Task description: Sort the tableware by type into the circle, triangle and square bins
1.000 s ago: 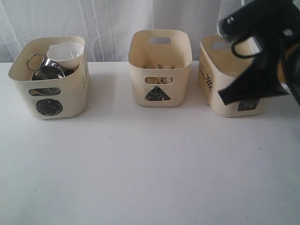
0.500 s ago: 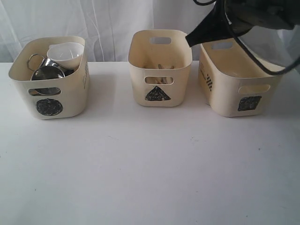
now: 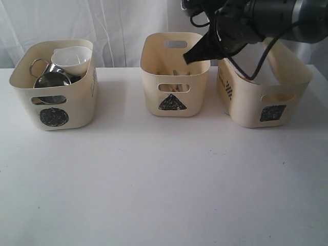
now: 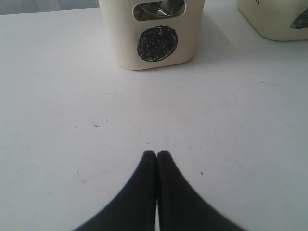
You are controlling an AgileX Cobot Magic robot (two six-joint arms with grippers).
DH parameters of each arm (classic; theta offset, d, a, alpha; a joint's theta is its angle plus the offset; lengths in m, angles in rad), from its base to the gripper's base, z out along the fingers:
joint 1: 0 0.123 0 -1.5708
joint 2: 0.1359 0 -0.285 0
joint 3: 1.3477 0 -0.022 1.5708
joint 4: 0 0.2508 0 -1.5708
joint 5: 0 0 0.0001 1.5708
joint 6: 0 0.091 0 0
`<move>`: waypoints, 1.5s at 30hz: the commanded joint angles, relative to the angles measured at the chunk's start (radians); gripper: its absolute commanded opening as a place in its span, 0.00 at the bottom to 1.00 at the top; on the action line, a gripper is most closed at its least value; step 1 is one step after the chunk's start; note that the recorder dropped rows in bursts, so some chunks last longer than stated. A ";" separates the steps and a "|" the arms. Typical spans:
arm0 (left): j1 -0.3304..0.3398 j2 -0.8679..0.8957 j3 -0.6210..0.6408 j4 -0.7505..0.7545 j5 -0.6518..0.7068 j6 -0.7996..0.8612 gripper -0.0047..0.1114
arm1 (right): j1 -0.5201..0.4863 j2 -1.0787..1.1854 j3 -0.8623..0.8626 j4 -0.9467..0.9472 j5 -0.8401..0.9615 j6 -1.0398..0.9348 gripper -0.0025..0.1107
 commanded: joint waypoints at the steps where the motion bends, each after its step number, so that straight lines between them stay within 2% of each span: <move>1: 0.003 -0.004 0.003 -0.010 0.001 -0.006 0.04 | -0.013 0.011 -0.016 -0.020 -0.021 -0.020 0.02; 4: 0.003 -0.004 0.003 -0.010 0.001 -0.006 0.04 | -0.013 0.013 -0.016 -0.020 -0.026 -0.020 0.03; 11: 0.003 -0.004 0.003 -0.010 0.001 -0.006 0.04 | -0.016 -0.016 -0.016 -0.020 -0.017 -0.017 0.29; 13: 0.003 -0.004 0.003 -0.010 0.001 -0.006 0.04 | -0.018 -0.037 -0.016 -0.022 -0.015 -0.017 0.30; 21: 0.003 -0.004 0.003 -0.010 0.001 -0.006 0.04 | -0.046 -0.161 0.012 -0.016 0.048 -0.002 0.30; 23: 0.003 -0.004 0.003 -0.010 0.001 -0.006 0.04 | -0.053 -0.210 0.058 -0.011 0.063 0.003 0.26; 29: 0.003 -0.004 0.003 -0.010 0.001 -0.006 0.04 | -0.053 -0.433 0.318 -0.011 0.023 0.081 0.02; 33: 0.003 -0.004 0.003 -0.010 0.001 -0.006 0.04 | -0.053 -0.626 0.566 -0.011 -0.068 0.164 0.02; 40: 0.003 -0.004 0.003 -0.010 0.001 -0.006 0.04 | -0.053 -0.944 0.923 -0.011 -0.158 0.179 0.02; 42: 0.003 -0.004 0.003 -0.010 0.001 -0.006 0.04 | -0.053 -1.050 1.001 0.000 -0.142 0.198 0.02; 45: 0.003 -0.004 0.003 -0.010 0.001 -0.006 0.04 | -0.053 -1.185 1.027 0.007 0.020 0.221 0.02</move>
